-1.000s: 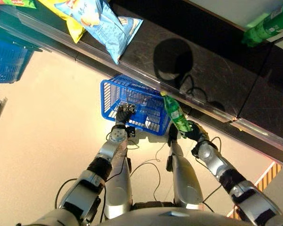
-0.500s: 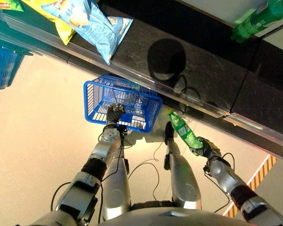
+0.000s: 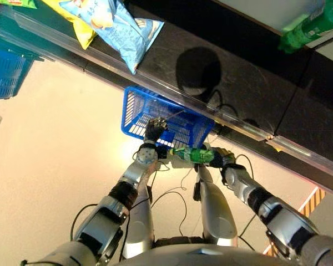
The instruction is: Pick up the snacks into the basket
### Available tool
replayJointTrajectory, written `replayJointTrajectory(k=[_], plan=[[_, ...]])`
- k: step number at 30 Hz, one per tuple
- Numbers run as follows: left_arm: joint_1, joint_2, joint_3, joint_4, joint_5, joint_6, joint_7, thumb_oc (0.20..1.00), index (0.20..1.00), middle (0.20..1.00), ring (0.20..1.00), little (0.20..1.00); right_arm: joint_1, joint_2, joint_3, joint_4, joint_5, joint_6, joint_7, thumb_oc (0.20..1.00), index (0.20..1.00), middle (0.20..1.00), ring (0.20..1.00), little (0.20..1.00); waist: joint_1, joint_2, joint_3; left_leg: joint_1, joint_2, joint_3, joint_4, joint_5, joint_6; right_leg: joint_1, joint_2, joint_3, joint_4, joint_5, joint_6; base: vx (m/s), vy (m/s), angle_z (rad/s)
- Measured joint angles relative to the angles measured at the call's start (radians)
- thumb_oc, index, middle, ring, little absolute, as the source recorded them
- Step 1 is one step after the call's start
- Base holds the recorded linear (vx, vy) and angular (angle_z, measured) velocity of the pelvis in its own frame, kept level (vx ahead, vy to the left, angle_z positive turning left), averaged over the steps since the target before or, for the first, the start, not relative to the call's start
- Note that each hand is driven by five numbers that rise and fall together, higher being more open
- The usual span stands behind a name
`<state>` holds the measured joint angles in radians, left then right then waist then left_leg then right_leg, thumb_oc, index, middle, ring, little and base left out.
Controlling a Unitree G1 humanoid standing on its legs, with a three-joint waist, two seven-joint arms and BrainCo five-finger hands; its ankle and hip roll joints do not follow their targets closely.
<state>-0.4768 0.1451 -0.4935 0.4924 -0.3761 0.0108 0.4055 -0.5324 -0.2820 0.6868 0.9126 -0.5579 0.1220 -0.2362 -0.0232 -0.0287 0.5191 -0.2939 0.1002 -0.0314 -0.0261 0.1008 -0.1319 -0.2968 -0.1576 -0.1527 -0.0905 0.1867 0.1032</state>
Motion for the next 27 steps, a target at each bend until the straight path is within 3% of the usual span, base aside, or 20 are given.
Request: replayJointTrajectory(k=[8, 13, 19, 23, 24, 25, 27], plan=[[-0.011, -0.015, -0.118, -0.002, -0.013, 0.000, -0.014, 0.200, 0.200, 0.200, 0.200, 0.200, -0.147, 0.106, 0.035, 0.051, 0.085, -0.001, -0.004, 0.200, 0.200, 0.200, 0.200, 0.200, 0.023, 0.001, 0.000, -0.018, -0.001, -0.017, 0.009, 0.003, -0.002, -0.003, 0.000, -0.019, 0.000, 0.000, 0.000, 0.00, -0.002, 0.06], [-0.013, -0.013, -0.171, -0.046, -0.081, -0.002, -0.030, 0.200, 0.200, 0.200, 0.200, 0.200, -0.254, 0.139, 0.029, 0.164, 0.201, 0.005, -0.029, 0.200, 0.200, 0.200, 0.200, 0.200, 0.069, 0.006, 0.000, -0.067, -0.002, -0.027, 0.020, 0.010, -0.004, -0.041, -0.001, -0.023, 0.000, 0.005, -0.004, -0.01, 0.020, 0.06], [-0.002, -0.005, -0.184, -0.110, -0.151, -0.021, -0.027, 0.200, 0.200, 0.200, 0.200, 0.200, -0.316, 0.147, -0.104, 0.199, 0.379, 0.009, -0.131, 0.200, 0.200, 0.200, 0.200, 0.200, 0.121, 0.026, 0.003, -0.149, -0.008, -0.030, 0.026, 0.023, 0.001, -0.111, -0.006, -0.033, 0.000, 0.016, -0.004, -0.02, 0.050, 0.06], [-0.002, -0.005, -0.180, -0.121, -0.191, -0.035, -0.018, 0.200, 0.200, 0.200, 0.200, 0.200, -0.345, 0.134, -0.145, 0.194, 0.449, 0.001, -0.180, 0.200, 0.200, 0.200, 0.200, 0.200, 0.125, 0.042, 0.008, -0.194, -0.017, -0.034, 0.034, 0.028, 0.004, -0.147, -0.014, -0.039, 0.000, 0.021, -0.003, -0.01, 0.027, 0.05], [-0.003, -0.005, -0.180, -0.126, -0.200, -0.041, -0.016, 0.200, 0.200, 0.200, 0.200, 0.200, -0.345, 0.131, -0.154, 0.195, 0.466, 0.001, -0.182, 0.401, 0.401, 0.401, 0.401, 0.401, 0.126, 0.044, 0.009, -0.196, -0.019, -0.034, 0.034, 0.028, 0.004, -0.149, -0.016, -0.039, 0.000, 0.020, -0.002, -0.02, 0.022, 0.04], [-0.003, -0.003, -0.179, -0.135, -0.207, -0.041, -0.014, 0.200, 0.200, 0.200, 0.200, 0.200, -0.346, 0.132, -0.163, 0.200, 0.474, 0.001, -0.182, 1.000, 1.000, 1.000, 1.000, 1.000, 0.127, 0.047, 0.009, -0.197, -0.020, -0.034, 0.034, 0.028, 0.004, -0.149, -0.017, -0.039, 0.000, 0.020, -0.001, -0.01, 0.042, 0.03], [-0.001, 0.010, -0.181, -0.164, -0.211, -0.041, -0.013, 0.200, 0.200, 0.200, 0.200, 0.200, -0.353, 0.128, -0.176, 0.210, 0.494, -0.008, -0.197, 1.000, 1.000, 1.000, 1.000, 1.000, 0.127, 0.049, 0.009, -0.204, -0.021, -0.034, 0.034, 0.029, 0.005, -0.155, -0.018, -0.040, 0.000, 0.020, -0.001, 0.00, 0.044, 0.02]])
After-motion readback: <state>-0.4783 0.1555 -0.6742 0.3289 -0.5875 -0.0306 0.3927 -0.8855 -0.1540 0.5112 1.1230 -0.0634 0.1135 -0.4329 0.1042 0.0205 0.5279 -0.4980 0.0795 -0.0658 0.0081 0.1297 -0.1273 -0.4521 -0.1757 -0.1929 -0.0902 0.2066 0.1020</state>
